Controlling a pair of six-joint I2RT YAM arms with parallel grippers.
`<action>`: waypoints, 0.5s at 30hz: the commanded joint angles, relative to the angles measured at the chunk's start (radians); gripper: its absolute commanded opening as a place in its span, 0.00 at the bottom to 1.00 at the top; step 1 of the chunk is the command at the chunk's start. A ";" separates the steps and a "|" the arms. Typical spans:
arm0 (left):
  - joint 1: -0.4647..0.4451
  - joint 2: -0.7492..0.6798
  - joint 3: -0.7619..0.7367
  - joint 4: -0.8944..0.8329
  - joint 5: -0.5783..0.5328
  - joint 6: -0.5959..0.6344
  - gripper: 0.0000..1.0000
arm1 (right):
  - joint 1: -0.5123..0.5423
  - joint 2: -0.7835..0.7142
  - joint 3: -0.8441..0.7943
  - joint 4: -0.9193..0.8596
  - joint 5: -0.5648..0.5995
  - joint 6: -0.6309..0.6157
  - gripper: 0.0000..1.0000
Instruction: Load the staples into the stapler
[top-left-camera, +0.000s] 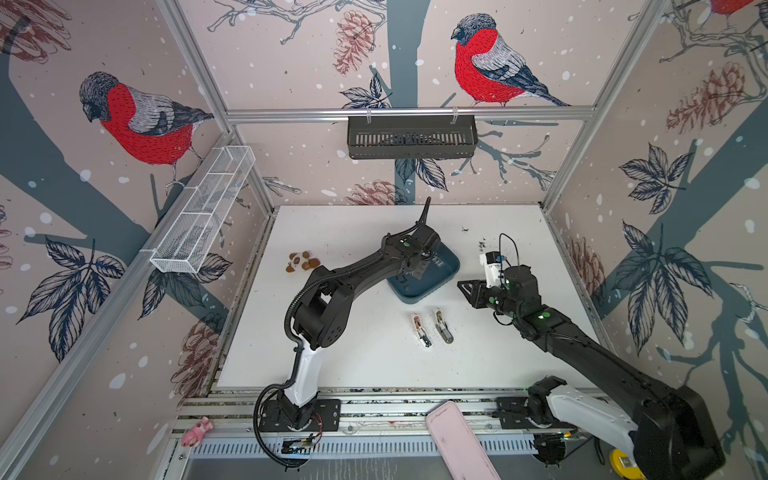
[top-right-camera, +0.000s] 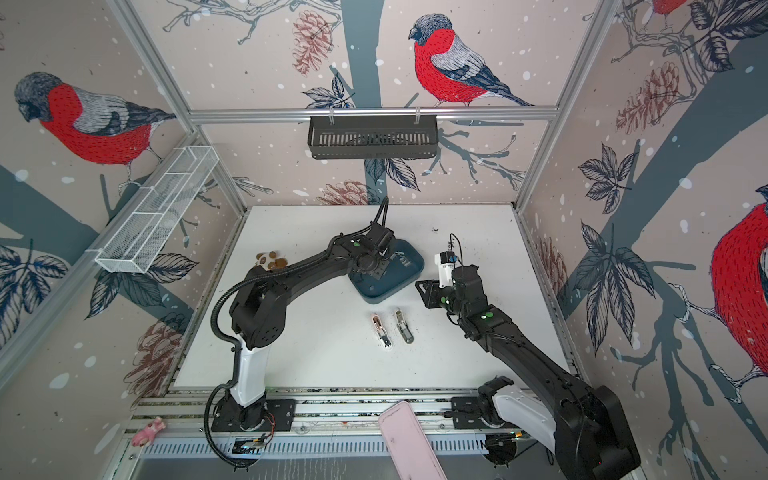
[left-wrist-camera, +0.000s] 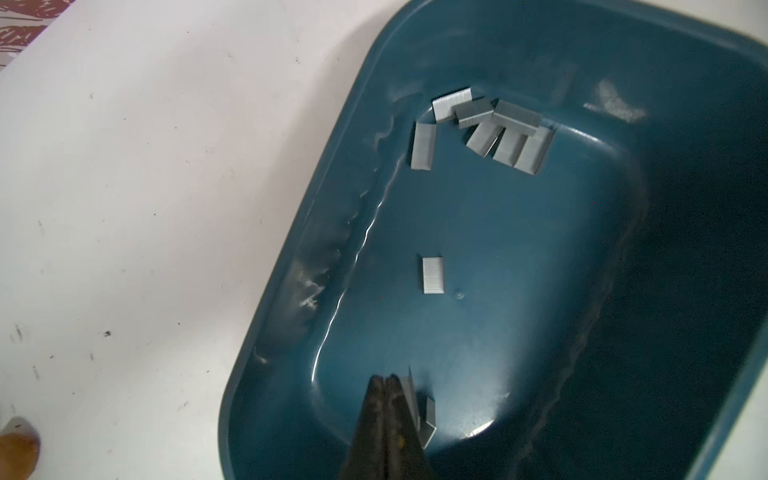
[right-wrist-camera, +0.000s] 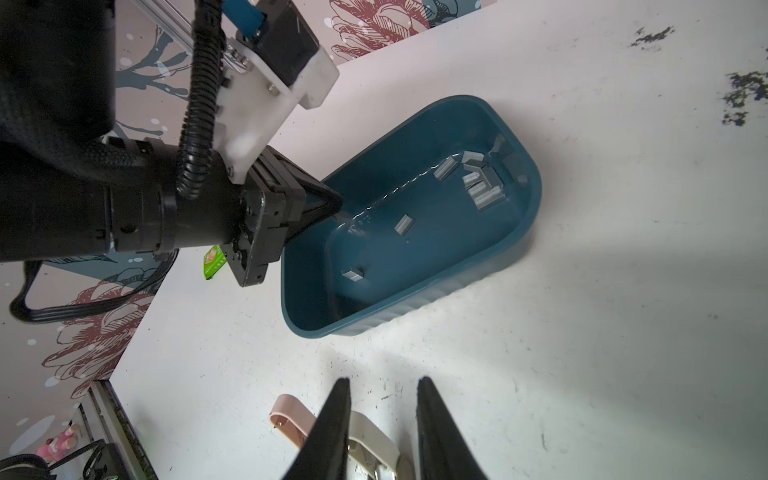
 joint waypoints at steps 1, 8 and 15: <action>0.013 -0.029 -0.007 0.031 0.072 -0.031 0.00 | 0.002 -0.003 -0.005 0.032 -0.009 0.011 0.29; 0.025 -0.126 -0.092 0.047 0.076 -0.055 0.00 | 0.021 -0.001 -0.010 0.040 -0.009 0.013 0.29; 0.031 -0.309 -0.267 0.068 0.068 -0.100 0.00 | 0.061 -0.019 -0.009 0.030 0.018 0.017 0.29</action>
